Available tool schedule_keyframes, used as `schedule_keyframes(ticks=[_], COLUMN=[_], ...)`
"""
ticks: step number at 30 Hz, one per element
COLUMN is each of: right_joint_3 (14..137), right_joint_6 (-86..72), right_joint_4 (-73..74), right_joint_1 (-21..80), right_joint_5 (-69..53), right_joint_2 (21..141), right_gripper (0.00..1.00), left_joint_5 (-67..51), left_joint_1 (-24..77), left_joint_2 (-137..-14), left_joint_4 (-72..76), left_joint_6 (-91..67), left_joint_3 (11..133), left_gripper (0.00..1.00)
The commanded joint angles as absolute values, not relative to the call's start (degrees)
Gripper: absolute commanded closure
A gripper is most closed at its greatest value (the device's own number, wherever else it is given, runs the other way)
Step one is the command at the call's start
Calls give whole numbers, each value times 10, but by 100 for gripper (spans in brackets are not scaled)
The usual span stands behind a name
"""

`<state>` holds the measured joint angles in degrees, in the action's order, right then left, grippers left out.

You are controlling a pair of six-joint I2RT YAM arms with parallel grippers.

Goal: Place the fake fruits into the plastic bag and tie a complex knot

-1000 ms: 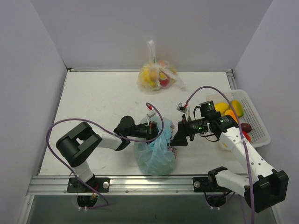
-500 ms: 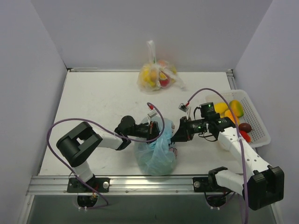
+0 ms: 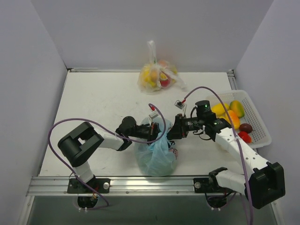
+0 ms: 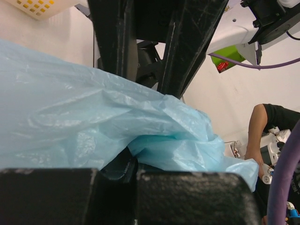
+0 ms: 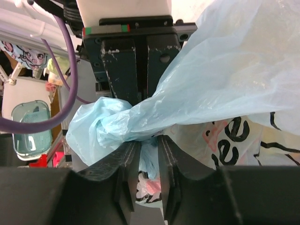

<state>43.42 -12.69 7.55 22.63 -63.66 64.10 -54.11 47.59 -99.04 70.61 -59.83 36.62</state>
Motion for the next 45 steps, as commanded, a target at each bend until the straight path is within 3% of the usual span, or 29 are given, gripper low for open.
schedule_keyframes(ticks=[1,6,13,32,45], right_joint_3=[429,422,452,453,466], right_joint_6=[-168,-130,53,13,-35], right_joint_4=[21,73,253,165,147], right_joint_1=[239,208,164,211,183], right_joint_5=[-646,-678,-703,-673,-750], right_joint_2=[646,631,609,647,652], right_gripper=[75,64,62,59,62], left_joint_5=[-542,-543,-547,-558,-565], left_joint_1=[484,482,481,488,489], left_joint_2=[-991,-987,-988,-994,-991], left_joint_4=[745,752,753,763,766], left_joint_6=[-599,-599,-601,-603,-596], left_joint_3=[382,376,380,391,376], left_gripper=[100,100,100,100,100])
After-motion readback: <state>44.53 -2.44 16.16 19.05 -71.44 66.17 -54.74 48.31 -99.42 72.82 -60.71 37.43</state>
